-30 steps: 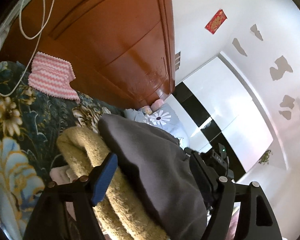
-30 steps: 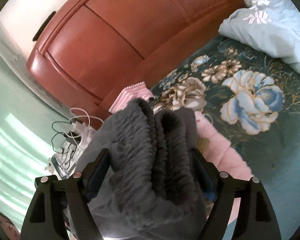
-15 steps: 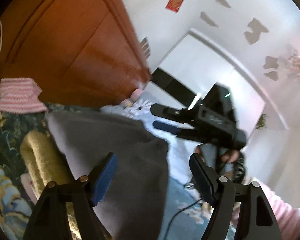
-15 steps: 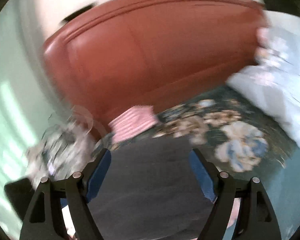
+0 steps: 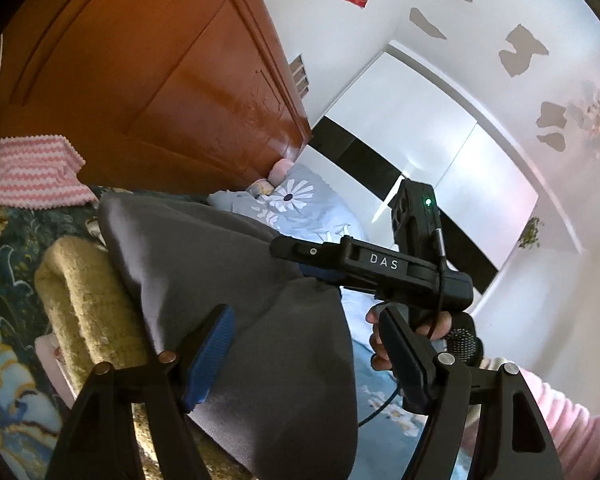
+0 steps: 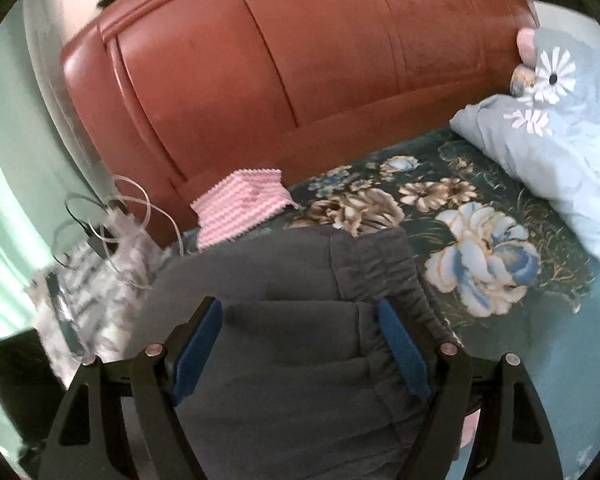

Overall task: Fold clothes
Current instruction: 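Lower the sweatpants onto the pink blanket stack and open both grippers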

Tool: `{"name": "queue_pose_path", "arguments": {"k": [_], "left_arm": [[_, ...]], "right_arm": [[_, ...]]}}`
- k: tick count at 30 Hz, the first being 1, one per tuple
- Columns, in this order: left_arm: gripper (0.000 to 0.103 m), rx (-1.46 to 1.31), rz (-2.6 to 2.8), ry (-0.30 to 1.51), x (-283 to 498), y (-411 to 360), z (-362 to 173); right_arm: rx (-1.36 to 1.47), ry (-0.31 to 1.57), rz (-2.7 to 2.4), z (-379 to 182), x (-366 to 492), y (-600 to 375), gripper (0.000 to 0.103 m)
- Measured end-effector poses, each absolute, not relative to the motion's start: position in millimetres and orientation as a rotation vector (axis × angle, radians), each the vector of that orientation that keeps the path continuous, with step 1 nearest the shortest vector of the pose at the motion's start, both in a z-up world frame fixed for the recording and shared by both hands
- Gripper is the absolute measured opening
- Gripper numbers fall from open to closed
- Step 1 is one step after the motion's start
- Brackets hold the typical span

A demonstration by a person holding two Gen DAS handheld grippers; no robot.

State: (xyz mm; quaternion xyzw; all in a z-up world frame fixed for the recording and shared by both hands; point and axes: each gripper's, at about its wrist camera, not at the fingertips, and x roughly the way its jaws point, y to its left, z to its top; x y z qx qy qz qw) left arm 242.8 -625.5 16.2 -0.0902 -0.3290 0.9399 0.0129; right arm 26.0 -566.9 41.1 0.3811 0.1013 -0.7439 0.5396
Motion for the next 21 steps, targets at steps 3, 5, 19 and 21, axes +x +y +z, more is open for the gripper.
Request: {"name": "queue_pose_path", "arguments": {"k": [3, 5, 19, 21], "left_arm": [[0.078, -0.292, 2.935, -1.019, 242.7, -622.8, 18.1], [0.078, -0.306, 2.954, -0.997, 242.8, -620.0, 22.0], [0.083, -0.554, 3.338, -0.739, 254.6, -555.4, 36.1], [0.089, -0.615, 3.417, -0.664, 255.5, -546.0, 31.2]], "right_arm": [[0.895, 0.256, -1.793, 40.6, 30.4, -569.5, 0.082], [0.888, 0.242, -1.802, 42.2, 32.3, -567.4, 0.082], [0.497, 0.110, -2.097, 17.7, 130.9, -452.7, 0.083], [0.467, 0.163, -2.129, 2.7, 137.6, -452.6, 0.083]]}}
